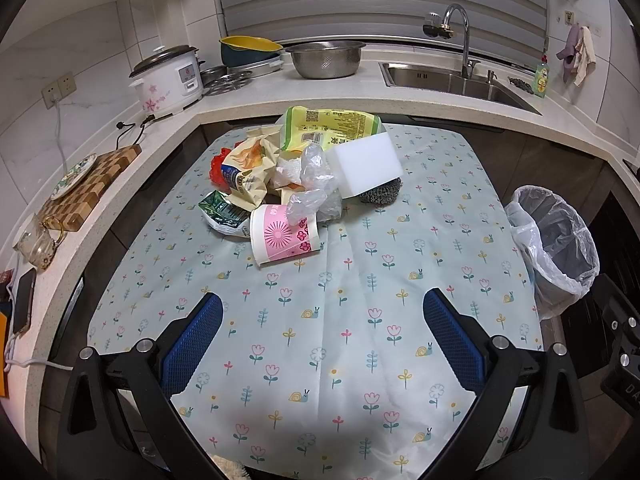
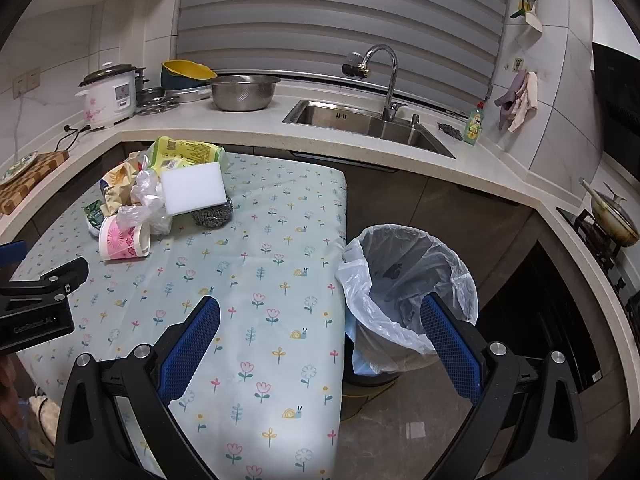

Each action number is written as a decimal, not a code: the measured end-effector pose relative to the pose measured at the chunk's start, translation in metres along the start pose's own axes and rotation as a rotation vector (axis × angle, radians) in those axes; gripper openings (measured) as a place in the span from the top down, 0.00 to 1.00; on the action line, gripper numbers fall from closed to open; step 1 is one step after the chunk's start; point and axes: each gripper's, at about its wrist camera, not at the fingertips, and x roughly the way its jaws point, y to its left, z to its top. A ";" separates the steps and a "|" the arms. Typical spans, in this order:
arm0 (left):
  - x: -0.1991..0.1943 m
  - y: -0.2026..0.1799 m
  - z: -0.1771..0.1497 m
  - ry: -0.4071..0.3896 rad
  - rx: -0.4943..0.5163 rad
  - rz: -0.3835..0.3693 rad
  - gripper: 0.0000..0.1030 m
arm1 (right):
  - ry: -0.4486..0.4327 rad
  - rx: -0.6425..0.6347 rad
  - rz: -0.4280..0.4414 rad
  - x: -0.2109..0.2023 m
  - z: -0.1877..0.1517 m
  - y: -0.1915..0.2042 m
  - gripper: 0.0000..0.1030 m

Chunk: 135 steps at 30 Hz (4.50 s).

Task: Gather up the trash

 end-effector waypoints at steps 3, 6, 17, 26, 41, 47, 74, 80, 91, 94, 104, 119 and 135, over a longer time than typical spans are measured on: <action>0.000 0.000 0.000 0.001 0.000 -0.001 0.07 | 0.000 0.003 -0.002 0.000 0.000 -0.001 0.07; 0.001 -0.002 0.000 0.006 -0.003 -0.004 0.07 | 0.005 0.009 -0.008 0.003 0.000 -0.001 0.07; 0.013 0.002 0.005 0.031 -0.024 -0.019 0.07 | 0.007 0.015 -0.018 0.014 0.003 0.005 0.07; 0.032 0.013 0.011 0.040 -0.039 -0.016 0.07 | 0.010 0.008 0.009 0.038 0.008 0.028 0.07; 0.107 0.059 0.045 0.097 -0.106 -0.007 0.07 | 0.050 0.072 0.205 0.117 0.052 0.082 0.07; 0.139 0.063 0.062 0.104 -0.109 -0.069 0.07 | 0.033 0.043 0.209 0.138 0.070 0.105 0.07; 0.183 0.091 0.084 0.115 -0.096 -0.319 0.89 | 0.112 0.010 0.264 0.214 0.103 0.169 0.07; 0.190 0.098 0.088 0.120 -0.119 -0.307 0.89 | 0.132 -0.002 0.238 0.227 0.108 0.180 0.07; 0.191 0.096 0.086 0.117 -0.108 -0.296 0.89 | 0.184 0.144 0.277 0.212 0.083 0.164 0.07; 0.191 0.097 0.088 0.106 -0.106 -0.288 0.89 | 0.223 0.189 0.305 0.217 0.078 0.163 0.07; 0.206 0.112 0.091 0.118 -0.114 -0.258 0.89 | 0.333 0.568 0.443 0.250 0.091 0.156 0.07; 0.206 0.098 0.090 0.125 -0.079 -0.294 0.89 | 0.312 0.605 0.385 0.258 0.092 0.151 0.65; 0.155 0.042 0.096 0.061 0.011 -0.341 0.89 | 0.190 0.664 0.316 0.196 0.072 0.065 0.71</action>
